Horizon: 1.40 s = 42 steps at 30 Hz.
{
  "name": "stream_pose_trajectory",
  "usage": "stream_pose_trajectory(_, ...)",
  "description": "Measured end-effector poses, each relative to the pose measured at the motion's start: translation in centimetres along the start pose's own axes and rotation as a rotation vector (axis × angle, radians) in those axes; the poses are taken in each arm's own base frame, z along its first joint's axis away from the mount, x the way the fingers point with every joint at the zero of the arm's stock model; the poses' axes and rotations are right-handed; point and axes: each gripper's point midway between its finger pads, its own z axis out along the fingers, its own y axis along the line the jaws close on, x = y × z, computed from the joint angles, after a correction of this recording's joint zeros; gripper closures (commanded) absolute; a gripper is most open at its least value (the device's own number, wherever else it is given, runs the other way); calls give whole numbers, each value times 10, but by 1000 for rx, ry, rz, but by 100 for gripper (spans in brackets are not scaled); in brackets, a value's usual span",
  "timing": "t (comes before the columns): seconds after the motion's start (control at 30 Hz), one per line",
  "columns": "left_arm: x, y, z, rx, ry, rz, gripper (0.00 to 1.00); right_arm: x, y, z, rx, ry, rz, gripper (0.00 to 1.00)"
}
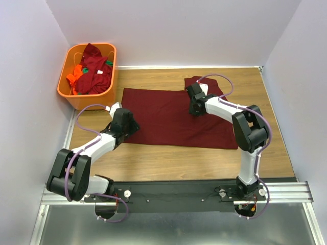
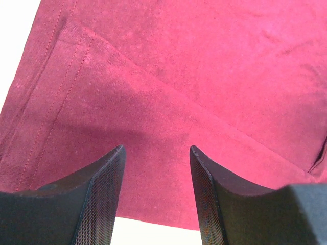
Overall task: Fold and stack the t-shirts
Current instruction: Fold the tshirt
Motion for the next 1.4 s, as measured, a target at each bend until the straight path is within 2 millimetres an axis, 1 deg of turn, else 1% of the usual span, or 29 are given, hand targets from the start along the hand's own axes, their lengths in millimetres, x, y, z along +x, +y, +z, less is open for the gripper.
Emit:
stream_pose_trajectory(0.1,-1,-1,-1,2,-2,0,39,6,1,10,13,17,0,59)
stream_pose_trajectory(0.13,-1,-1,-1,3,-3,0,39,6,1,11,16,19,0,62)
stream_pose_trajectory(0.3,-1,-1,-1,3,-3,-1,39,7,1,15,23,20,11,80)
stream_pose_trajectory(0.4,-1,-1,-1,3,-3,-1,39,6,2,14,25,18,17,88)
stream_pose_trajectory(0.63,-1,-1,-1,3,-3,0,39,6,2,13,26,14,21,90)
stream_pose_trajectory(0.8,1,1,-1,0,-1,0,39,1,7,4,13,-5,18,90)
stream_pose_trajectory(0.9,1,2,-1,-2,1,0,39,-3,13,-3,1,-24,11,90)
stream_pose_trajectory(1.03,1,2,-1,-2,0,0,39,-8,22,-9,-14,-42,6,90)
stream_pose_trajectory(1.27,1,2,-1,-4,-2,0,39,-10,36,-15,-36,-60,-15,90)
stream_pose_trajectory(1.4,1,2,-1,-5,-2,0,39,-8,42,-14,-40,-65,-27,89)
